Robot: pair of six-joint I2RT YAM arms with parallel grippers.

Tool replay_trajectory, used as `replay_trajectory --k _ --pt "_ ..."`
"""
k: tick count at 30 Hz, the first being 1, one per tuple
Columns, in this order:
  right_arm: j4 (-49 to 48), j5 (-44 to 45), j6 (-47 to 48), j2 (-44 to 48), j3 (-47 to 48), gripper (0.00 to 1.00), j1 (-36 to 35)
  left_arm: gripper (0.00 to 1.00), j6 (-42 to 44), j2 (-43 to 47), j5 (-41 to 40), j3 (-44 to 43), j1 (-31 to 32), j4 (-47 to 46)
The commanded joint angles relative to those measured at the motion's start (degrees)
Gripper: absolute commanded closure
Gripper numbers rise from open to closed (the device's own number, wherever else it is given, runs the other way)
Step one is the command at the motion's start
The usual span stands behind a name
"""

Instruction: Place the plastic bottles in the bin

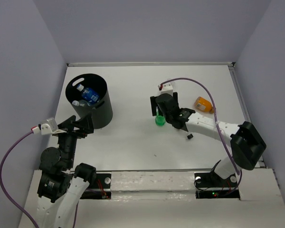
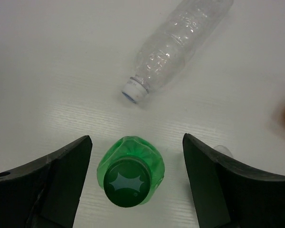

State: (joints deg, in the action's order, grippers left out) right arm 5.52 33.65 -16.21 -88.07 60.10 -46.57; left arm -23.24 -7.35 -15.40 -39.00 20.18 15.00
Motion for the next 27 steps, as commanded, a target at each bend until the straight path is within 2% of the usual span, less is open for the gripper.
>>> replay_trajectory --k 1,3,4,6,7,8,12,15,18,19,21,27 --pt "-0.33 -1.39 -4.97 0.71 -0.94 0.28 -0.28 0.01 0.04 0.24 0.19 -0.55 0.38 -2.17" --pt "-0.68 0.62 -5.42 1.67 -1.47 0.41 -1.68 0.01 0.04 0.06 0.28 -0.63 0.64 -2.17" --pt "-0.86 2.89 -5.33 2.02 -1.56 0.57 -1.69 0.01 -0.05 -0.03 0.37 -0.55 0.73 -2.17" --pt "-0.86 5.1 -4.63 3.6 -1.47 0.73 -3.35 0.01 -0.05 -0.11 0.46 -0.55 0.91 -2.17" --pt "-0.77 5.81 -4.1 4.13 -1.21 0.86 -3.36 0.01 -0.05 -0.03 0.46 -0.55 0.91 -2.17" --pt "-0.86 6.6 -2.7 5.36 -0.43 0.89 -4.14 0.01 -0.05 -0.11 0.54 -0.55 0.91 -2.26" --pt "-2.0 5.03 1.95 7.56 4.31 0.95 -5.46 0.01 0.04 -0.12 0.63 -0.37 1.0 -2.44" --pt "-8.3 -0.67 7.23 7.92 9.59 0.96 -6.08 0.01 0.04 -0.2 0.2 -0.46 1.0 -2.44" --pt "-13.33 -11.47 9.43 7.04 15.12 0.99 -6.08 0.01 0.13 -0.03 -0.94 -0.81 1.08 -1.91" --pt "-14.3 -16.2 10.05 5.99 19.32 1.0 -6.69 0.01 0.13 0.06 -2.08 -0.98 1.08 -1.74" --pt "-15.54 -20.36 11.19 4.32 26.17 1.0 -6.7 0.01 -0.04 0.5 -3.66 -1.34 1.0 -1.03" --pt "-15.1 -33.11 9.36 -6.39 40.61 1.0 -6.7 0.01 -0.4 0.94 -4.2 -1.07 1.0 -1.38"
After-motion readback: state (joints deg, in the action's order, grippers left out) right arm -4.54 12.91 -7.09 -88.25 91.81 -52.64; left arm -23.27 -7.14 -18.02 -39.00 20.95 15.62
